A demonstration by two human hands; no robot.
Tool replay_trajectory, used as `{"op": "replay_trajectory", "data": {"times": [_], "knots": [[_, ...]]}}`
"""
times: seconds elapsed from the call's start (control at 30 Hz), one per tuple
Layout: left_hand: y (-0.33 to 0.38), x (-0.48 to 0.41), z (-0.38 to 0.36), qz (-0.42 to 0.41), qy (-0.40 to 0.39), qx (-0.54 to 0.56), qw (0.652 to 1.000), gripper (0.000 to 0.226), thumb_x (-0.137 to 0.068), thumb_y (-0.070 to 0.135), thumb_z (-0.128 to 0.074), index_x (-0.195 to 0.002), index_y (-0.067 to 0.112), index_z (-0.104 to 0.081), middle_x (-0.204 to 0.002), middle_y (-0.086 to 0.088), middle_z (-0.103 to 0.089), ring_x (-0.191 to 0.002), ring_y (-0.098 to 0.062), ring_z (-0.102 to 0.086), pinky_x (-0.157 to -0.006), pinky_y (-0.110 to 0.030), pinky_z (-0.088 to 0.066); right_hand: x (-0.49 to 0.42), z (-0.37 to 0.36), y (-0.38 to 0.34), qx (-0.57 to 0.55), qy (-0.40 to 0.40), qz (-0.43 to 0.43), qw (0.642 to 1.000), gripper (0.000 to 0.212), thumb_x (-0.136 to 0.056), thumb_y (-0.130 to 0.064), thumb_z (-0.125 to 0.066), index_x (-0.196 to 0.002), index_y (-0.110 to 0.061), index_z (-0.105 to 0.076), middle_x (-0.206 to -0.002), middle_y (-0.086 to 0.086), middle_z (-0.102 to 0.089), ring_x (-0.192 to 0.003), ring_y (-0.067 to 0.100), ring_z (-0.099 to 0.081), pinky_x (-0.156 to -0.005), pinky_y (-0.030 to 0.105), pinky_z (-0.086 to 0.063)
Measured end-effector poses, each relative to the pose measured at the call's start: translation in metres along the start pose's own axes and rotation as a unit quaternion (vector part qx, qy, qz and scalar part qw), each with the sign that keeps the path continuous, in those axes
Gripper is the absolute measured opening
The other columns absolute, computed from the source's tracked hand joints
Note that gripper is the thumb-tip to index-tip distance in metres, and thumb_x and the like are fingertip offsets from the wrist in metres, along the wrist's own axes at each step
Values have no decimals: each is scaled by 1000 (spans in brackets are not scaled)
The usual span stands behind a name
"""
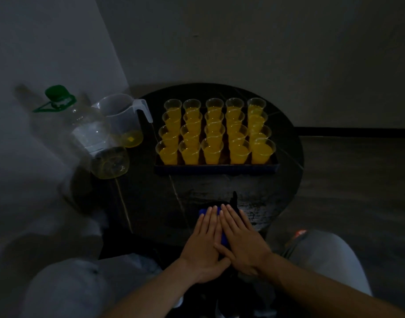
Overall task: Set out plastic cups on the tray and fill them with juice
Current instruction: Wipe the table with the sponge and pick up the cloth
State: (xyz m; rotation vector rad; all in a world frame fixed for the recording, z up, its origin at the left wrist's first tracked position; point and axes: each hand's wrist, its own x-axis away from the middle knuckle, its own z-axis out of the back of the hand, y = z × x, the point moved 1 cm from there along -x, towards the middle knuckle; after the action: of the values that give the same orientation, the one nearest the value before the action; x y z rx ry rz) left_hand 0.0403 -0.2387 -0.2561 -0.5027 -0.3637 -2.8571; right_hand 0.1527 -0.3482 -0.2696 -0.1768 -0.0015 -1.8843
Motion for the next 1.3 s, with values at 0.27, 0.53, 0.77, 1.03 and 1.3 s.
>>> {"op": "replay_trajectory", "data": {"times": [0.27, 0.53, 0.77, 1.03, 1.3], "knots": [[6, -17, 7, -47, 16, -11, 999, 101, -87, 67, -22, -155, 8, 25, -162, -11, 35, -146, -22, 39, -124, -41, 15, 8, 7, 14, 15, -30, -42, 999, 85, -99, -69, -9, -156, -6, -17, -165, 12, -11, -152, 27, -3, -118, 45, -4], [0, -20, 7, -70, 60, -109, 990, 94, -98, 48, -41, -157, 0, 14, -162, -21, 26, -151, -36, 24, -122, -45, 17, 9, 14, 27, -5, -24, 2, 1000, 90, -95, -73, -16, -157, -11, 2, -164, 6, 12, -152, 22, 15, -120, 41, 10], [-7, -21, 16, -102, 28, -163, 981, 75, -108, 41, -31, -157, 0, 8, -158, -19, 27, -148, -33, 26, -121, -43, 15, 1, 19, 49, 78, -62, 85, 991, 68, -84, -42, -37, -133, -1, -59, -140, 20, -56, -132, 32, -52, -117, 45, -10], [-3, -19, -8, -68, 36, -202, 976, 50, -87, 23, -38, -118, 13, -75, -128, -12, -69, -117, -30, -67, -96, -46, -56, 4, 23, 61, 133, -88, 148, 976, 55, -86, -44, -40, -124, -16, -69, -134, 9, -63, -127, 23, -58, -116, 50, -32], [-19, -20, 49, -85, 16, 90, 992, 42, -103, 14, -40, -143, 9, -50, -150, -12, -49, -143, -26, -41, -121, -44, -28, -29, 85, 67, -75, -129, 102, 983, 35, -94, -33, -33, -118, -21, -56, -112, 10, -67, -103, 30, -63, -91, 42, -49]]}}
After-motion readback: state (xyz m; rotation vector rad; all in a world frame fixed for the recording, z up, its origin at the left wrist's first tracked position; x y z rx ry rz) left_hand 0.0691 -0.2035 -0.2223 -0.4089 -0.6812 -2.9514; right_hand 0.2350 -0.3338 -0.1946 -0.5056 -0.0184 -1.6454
